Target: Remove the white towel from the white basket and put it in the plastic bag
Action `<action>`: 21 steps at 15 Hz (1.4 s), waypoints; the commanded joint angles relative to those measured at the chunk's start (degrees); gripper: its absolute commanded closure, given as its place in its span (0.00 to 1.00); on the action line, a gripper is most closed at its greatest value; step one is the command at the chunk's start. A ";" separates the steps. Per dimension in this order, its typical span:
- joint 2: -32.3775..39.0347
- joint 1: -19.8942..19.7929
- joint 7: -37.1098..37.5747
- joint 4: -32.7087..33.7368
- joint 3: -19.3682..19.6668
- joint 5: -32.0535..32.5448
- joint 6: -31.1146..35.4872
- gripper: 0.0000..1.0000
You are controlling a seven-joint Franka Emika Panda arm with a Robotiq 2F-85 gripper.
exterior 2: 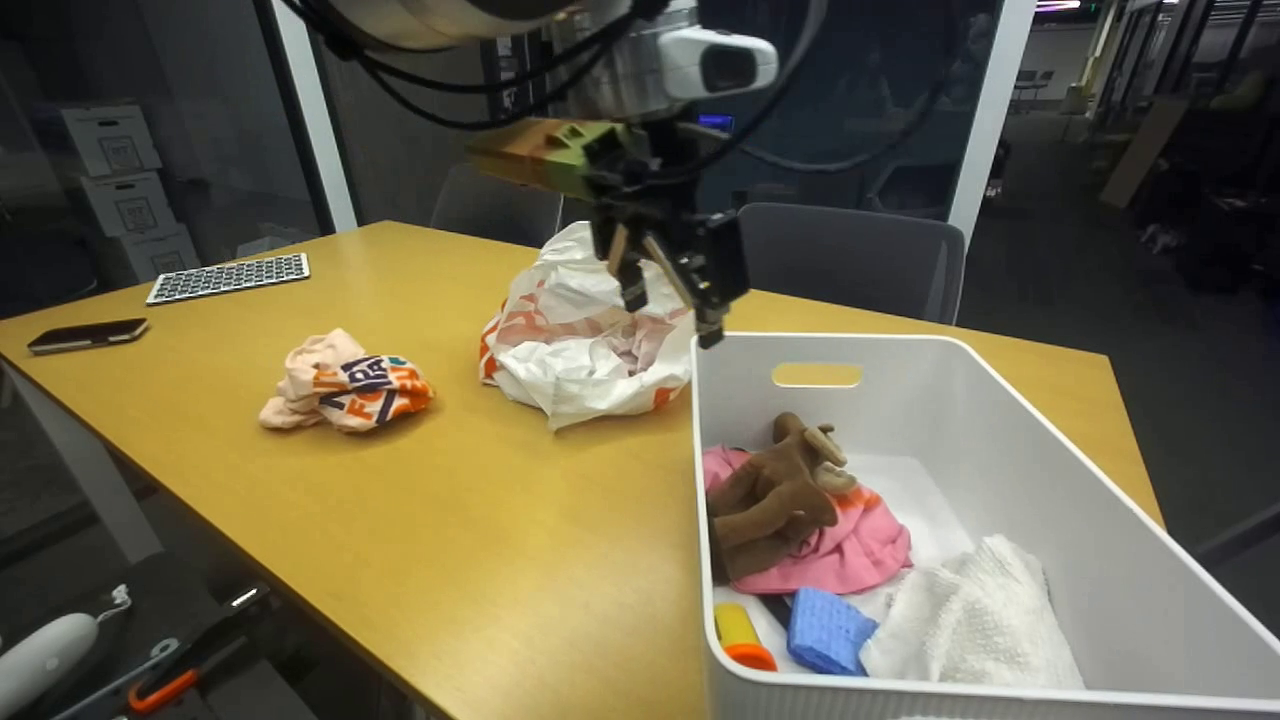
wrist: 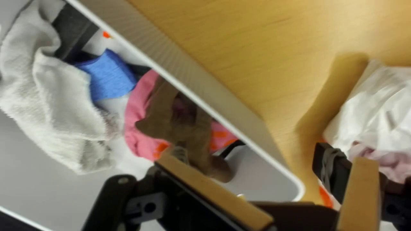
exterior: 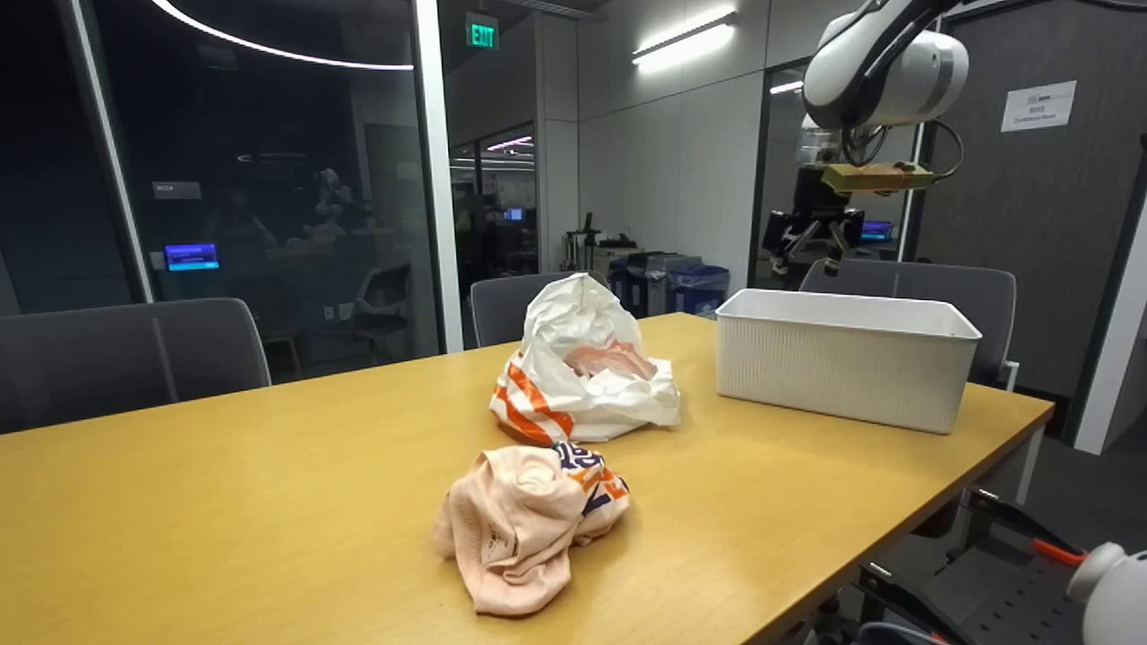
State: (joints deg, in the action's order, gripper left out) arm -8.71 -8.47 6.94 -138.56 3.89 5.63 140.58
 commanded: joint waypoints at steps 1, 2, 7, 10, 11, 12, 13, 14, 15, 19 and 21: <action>10.04 -3.40 7.87 9.45 2.86 4.92 4.01 0.00; 12.38 -3.84 10.00 10.79 3.85 6.71 5.12 0.00; 20.98 -3.26 17.06 13.09 9.29 10.12 8.00 0.00; 24.53 -2.31 20.77 12.68 13.61 14.45 11.37 0.00; 25.54 -2.32 21.06 12.44 14.95 14.98 11.63 0.00; 26.47 -2.39 20.79 12.33 15.75 14.54 11.96 0.00; 27.53 -2.67 20.35 12.13 16.46 13.73 12.48 0.00; 28.64 -2.76 20.14 12.17 17.12 13.04 12.82 0.00; 29.75 -3.02 19.68 11.89 17.57 12.42 15.21 0.00; 31.98 -3.19 17.31 11.32 17.96 8.43 22.00 0.26; 31.91 -2.92 16.60 10.58 17.75 5.58 24.82 0.30</action>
State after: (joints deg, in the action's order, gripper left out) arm 23.26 -11.97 25.62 -127.31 21.42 15.08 161.05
